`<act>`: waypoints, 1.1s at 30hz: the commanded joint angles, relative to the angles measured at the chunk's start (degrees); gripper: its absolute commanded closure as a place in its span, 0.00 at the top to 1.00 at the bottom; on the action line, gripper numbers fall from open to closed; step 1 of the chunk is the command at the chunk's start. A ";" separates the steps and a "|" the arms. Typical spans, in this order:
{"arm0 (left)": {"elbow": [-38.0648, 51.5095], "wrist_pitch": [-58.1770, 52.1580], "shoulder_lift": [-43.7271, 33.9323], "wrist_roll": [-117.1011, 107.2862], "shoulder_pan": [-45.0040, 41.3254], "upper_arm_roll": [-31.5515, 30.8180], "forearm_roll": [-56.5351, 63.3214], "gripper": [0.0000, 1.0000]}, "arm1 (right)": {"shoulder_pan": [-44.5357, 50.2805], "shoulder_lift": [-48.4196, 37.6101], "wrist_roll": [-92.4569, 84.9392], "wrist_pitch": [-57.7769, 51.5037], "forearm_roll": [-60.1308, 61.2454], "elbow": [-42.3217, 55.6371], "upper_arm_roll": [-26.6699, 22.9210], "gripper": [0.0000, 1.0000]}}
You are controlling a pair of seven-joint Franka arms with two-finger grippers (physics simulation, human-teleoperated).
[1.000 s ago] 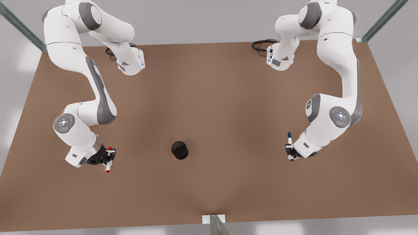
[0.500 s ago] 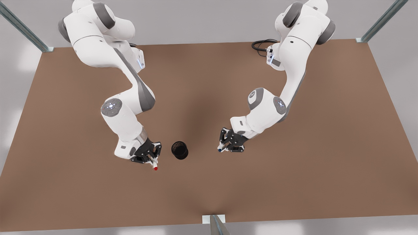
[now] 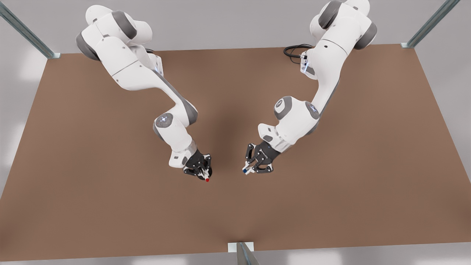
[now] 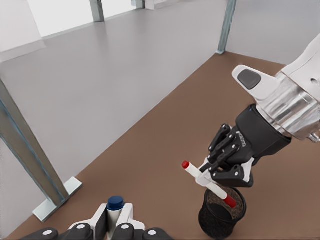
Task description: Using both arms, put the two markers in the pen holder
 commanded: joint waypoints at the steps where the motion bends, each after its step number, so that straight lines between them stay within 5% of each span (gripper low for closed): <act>1: -3.08 6.79 -1.43 21.35 0.19 -0.76 -0.31 0.21 | -0.22 -0.07 11.04 11.65 -1.84 -1.45 -0.04 0.21; 8: -3.52 7.23 -1.96 21.53 1.77 -3.66 -0.22 0.21 | -1.10 0.02 10.78 22.46 -4.13 -10.06 -1.27 0.21; 9: -3.52 7.23 -1.96 21.44 1.86 -3.66 -0.22 0.21 | -1.19 0.02 10.78 22.46 -4.13 -10.15 -1.27 0.37; 10: -3.52 7.23 -1.96 21.53 1.86 -3.66 -0.22 0.21 | -1.19 0.02 10.78 22.46 -4.13 -10.41 -1.27 0.69; 11: -3.52 7.23 -1.96 21.53 1.77 -3.66 -0.22 0.21 | -1.19 0.02 10.69 22.37 -4.13 -10.33 -1.27 0.87; 14: -3.26 7.23 -1.96 21.53 1.51 -3.66 -0.13 0.21 | -1.80 -0.25 10.34 21.58 -4.13 -9.80 -1.27 1.00; 16: -2.64 9.95 -1.44 21.26 0.19 -4.27 -0.22 0.21 | -1.98 -2.62 10.25 6.23 -4.56 -2.25 -1.10 1.00; 18: -0.89 11.10 -0.56 19.33 -0.95 -4.28 -0.13 0.21 | -2.77 -2.62 7.35 -28.40 -4.48 18.84 0.57 1.00; 19: 2.01 11.80 1.37 17.23 -2.53 -4.19 -0.05 0.21 | -3.20 -3.67 6.74 -37.12 -4.22 24.65 0.92 1.00; 22: 7.72 13.91 5.24 12.31 -6.84 -3.75 0.31 0.21 | -24.28 -10.88 3.33 -53.90 -1.05 24.13 17.62 1.00; 23: 9.66 15.58 6.82 10.89 -7.89 -3.75 0.31 0.21 | -24.83 -11.67 -4.68 -55.49 -0.35 22.47 15.35 1.00; 24: 11.33 16.81 7.70 8.43 -9.30 -2.96 0.31 0.21 | -20.35 -16.59 -8.11 -57.60 3.77 21.40 6.65 1.00; 26: 13.88 16.90 9.37 7.02 -10.71 -1.73 0.39 0.21 | -4.27 -20.81 -9.17 -67.89 12.83 21.14 -17.44 1.00; 28: 16.78 18.13 11.39 6.67 -13.87 1.61 0.39 0.21 | -0.66 -24.50 -10.22 -68.42 12.84 14.99 -22.45 1.00; 33: 19.50 18.39 12.10 0.79 -16.86 2.05 0.39 0.21 | -5.13 -23.80 -11.11 -69.21 14.95 18.50 -21.05 1.00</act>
